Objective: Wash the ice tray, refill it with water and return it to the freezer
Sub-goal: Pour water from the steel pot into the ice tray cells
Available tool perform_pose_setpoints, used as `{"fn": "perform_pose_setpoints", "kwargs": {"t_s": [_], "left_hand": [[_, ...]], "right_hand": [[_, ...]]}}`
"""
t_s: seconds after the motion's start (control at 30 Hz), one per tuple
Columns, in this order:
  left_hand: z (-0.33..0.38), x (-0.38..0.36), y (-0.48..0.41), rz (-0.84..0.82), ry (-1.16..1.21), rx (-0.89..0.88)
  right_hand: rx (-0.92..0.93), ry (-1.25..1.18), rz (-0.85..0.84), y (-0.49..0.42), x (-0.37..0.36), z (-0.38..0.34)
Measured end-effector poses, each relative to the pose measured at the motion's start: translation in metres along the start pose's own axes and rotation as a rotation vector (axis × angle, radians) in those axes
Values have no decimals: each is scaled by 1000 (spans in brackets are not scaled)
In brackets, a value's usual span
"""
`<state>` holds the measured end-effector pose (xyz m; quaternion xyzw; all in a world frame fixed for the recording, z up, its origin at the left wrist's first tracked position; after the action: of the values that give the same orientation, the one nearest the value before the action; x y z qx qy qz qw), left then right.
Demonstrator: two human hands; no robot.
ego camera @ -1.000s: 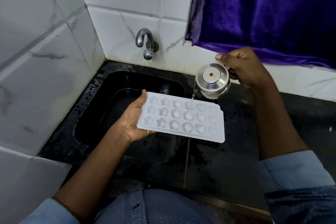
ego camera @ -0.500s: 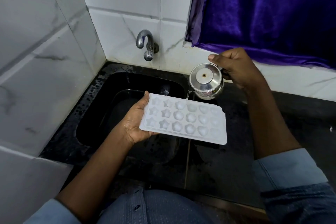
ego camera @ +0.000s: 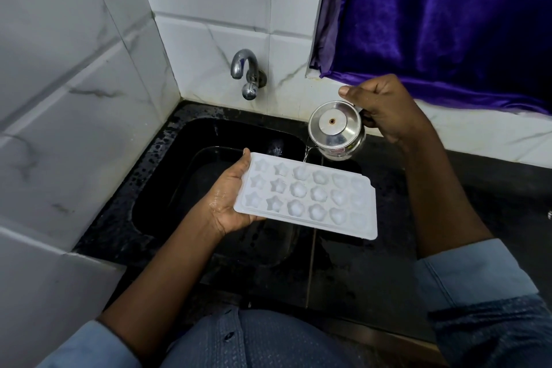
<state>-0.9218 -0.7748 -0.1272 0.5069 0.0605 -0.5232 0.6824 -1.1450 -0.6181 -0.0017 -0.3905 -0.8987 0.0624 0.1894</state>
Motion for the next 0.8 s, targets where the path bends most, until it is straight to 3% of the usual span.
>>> {"fn": "perform_pose_setpoints", "kwargs": {"t_s": [0.8], "left_hand": [[-7,0,-6,-17,8,17]], "right_hand": [[-4,26,-63,-3,-14,-5]]}}
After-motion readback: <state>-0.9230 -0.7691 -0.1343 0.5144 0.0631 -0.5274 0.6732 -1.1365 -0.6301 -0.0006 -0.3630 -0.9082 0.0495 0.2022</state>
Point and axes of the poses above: each hand's wrist, its own y-axis away from the middle knuckle, its own x-axis out of the back of the hand, z = x × y, the point moved 4 cm from there along -y, towards the middle knuckle, and after that the axes turned 9 degrees about x, right-handed, at the moved point
